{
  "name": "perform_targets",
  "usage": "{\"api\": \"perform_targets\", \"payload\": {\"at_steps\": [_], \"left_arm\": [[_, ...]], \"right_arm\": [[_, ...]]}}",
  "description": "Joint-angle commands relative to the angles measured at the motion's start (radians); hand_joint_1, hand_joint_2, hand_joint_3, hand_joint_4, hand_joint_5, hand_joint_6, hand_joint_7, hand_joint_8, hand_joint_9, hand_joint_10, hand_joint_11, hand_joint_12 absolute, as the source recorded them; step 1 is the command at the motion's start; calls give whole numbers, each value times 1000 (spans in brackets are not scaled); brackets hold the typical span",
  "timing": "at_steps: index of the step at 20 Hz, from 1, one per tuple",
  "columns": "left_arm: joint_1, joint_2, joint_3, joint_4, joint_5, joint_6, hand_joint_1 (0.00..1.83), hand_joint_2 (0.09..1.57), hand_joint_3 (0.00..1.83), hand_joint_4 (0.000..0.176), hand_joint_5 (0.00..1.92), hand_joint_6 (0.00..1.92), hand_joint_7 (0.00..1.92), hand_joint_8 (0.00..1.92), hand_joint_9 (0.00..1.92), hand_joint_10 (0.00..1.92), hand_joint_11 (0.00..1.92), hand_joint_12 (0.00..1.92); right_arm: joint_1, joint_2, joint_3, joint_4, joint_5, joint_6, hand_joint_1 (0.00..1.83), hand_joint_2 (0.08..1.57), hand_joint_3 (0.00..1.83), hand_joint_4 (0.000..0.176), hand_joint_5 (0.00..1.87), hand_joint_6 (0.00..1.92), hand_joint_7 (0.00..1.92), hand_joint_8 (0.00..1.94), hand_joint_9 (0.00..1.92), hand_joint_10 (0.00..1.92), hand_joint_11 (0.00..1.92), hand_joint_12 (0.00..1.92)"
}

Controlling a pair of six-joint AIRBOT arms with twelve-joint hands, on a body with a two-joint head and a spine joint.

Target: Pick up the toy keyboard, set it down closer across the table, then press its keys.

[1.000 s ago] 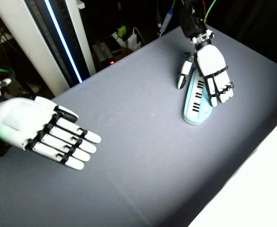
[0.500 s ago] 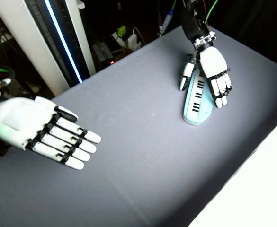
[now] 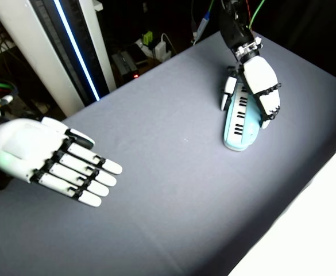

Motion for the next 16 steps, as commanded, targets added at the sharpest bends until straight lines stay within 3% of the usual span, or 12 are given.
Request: {"api": "perform_targets", "payload": {"at_steps": [1,2,3,4,5,7,8,9,10,11,13,16], "left_arm": [[7,-15,4,35,-11,46,1609,1197,0,16,0,1320,83,1157,626,1573,478,1771],[7,-15,4,36,-11,46,1609,1195,0,9,16,1291,89,1181,629,1569,490,1761],[6,-16,4,39,-11,46,1525,1130,0,14,43,1226,115,1103,421,1485,493,1708],[4,-15,1,45,-14,46,1593,1177,0,0,60,1164,139,988,597,1531,479,1671],[2,-14,-4,54,-20,46,1530,1129,0,16,60,1133,161,885,407,1354,459,1601],[-15,-9,-19,85,-33,46,1492,1123,0,21,65,1128,139,943,324,1391,452,1683],[-27,-3,-33,112,-45,46,1580,1189,3,11,64,1140,137,976,551,1543,499,1665],[-37,4,-47,135,-58,45,1598,1214,1,17,38,1191,102,1061,577,1602,498,1695],[-43,10,-58,156,-71,38,1510,1153,0,1,33,1201,81,1173,361,1551,448,1742],[-45,17,-67,184,-86,15,1480,1153,0,12,6,1220,24,1227,255,1545,378,1748],[-47,28,-80,253,-122,-64,1496,1143,0,7,0,1217,0,1331,200,1654,317,1789],[-69,25,-84,351,-141,-150,1479,1132,0,42,0,1264,0,1453,237,1855,509,1905]], "right_arm": [[4,2,4,-6,119,3,275,1294,4,0,0,0,0,0,0,0,0,0],[4,2,4,-6,119,3,263,1297,5,1,0,0,0,0,0,0,0,0],[3,2,4,-6,119,3,258,1295,4,4,0,0,0,0,0,0,0,0],[3,2,4,-5,119,3,251,1296,3,7,0,0,0,0,0,0,0,0],[2,2,4,-5,120,3,254,1303,6,4,0,0,0,0,0,0,0,0],[2,2,4,-5,120,3,256,1303,5,7,0,0,0,0,0,0,0,0],[2,2,4,-5,121,3,258,1304,6,6,0,0,0,0,0,0,0,0],[2,2,4,-5,122,3,269,1303,4,12,0,0,0,0,0,0,0,0],[2,2,4,-5,122,4,270,1303,3,0,0,0,0,0,0,0,0,0],[2,2,4,-5,123,4,286,1302,2,0,0,0,0,0,0,0,0,0],[2,2,4,-4,123,8,268,1297,0,2,0,0,0,0,0,0,0,0],[0,2,4,-4,131,12,268,1295,0,5,0,0,0,0,0,0,0,0]]}}
